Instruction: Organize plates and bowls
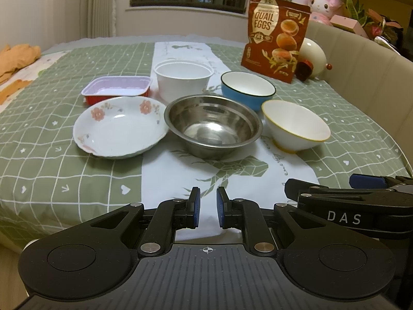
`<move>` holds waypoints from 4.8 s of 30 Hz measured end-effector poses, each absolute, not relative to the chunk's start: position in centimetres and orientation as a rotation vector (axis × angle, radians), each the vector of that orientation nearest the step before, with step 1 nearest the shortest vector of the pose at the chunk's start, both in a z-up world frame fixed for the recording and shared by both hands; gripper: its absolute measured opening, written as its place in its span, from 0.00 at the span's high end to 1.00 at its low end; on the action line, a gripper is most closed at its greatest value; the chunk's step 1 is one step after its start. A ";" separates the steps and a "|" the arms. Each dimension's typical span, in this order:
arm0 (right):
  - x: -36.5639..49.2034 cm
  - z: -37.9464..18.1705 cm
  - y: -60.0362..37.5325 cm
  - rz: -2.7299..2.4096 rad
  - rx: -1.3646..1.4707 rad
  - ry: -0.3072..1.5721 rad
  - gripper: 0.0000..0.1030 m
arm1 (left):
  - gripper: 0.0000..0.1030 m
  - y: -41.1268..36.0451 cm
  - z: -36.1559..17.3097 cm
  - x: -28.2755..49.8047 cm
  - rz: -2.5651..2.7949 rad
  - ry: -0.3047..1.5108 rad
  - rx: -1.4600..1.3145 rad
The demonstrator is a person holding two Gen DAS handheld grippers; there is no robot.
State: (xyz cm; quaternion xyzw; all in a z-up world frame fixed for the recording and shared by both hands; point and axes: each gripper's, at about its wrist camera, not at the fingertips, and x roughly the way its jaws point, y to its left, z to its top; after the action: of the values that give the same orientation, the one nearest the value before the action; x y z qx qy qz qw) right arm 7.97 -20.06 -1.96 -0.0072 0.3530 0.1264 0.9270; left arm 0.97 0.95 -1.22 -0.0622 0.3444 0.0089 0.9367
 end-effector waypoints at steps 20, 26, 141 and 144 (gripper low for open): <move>15.8 -3.6 -18.3 0.224 0.132 0.831 0.00 | 0.84 8.2 4.0 15.7 -0.488 0.607 -0.303; 18.7 -5.6 -16.7 0.216 0.211 0.858 0.00 | 0.85 12.6 1.0 19.1 -0.360 0.670 -0.384; 22.3 -5.6 3.4 0.316 0.030 0.831 0.54 | 0.72 26.3 -2.8 18.7 0.006 0.846 -0.411; 22.4 -5.8 3.4 0.317 0.034 0.840 0.54 | 0.72 26.0 -2.7 18.7 0.014 0.843 -0.385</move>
State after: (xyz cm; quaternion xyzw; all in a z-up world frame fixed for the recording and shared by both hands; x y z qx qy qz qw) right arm 22.38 3.36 -5.85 0.0164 0.4060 0.1533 0.9008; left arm 18.73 25.98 -2.71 -0.1857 0.4067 0.0070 0.8944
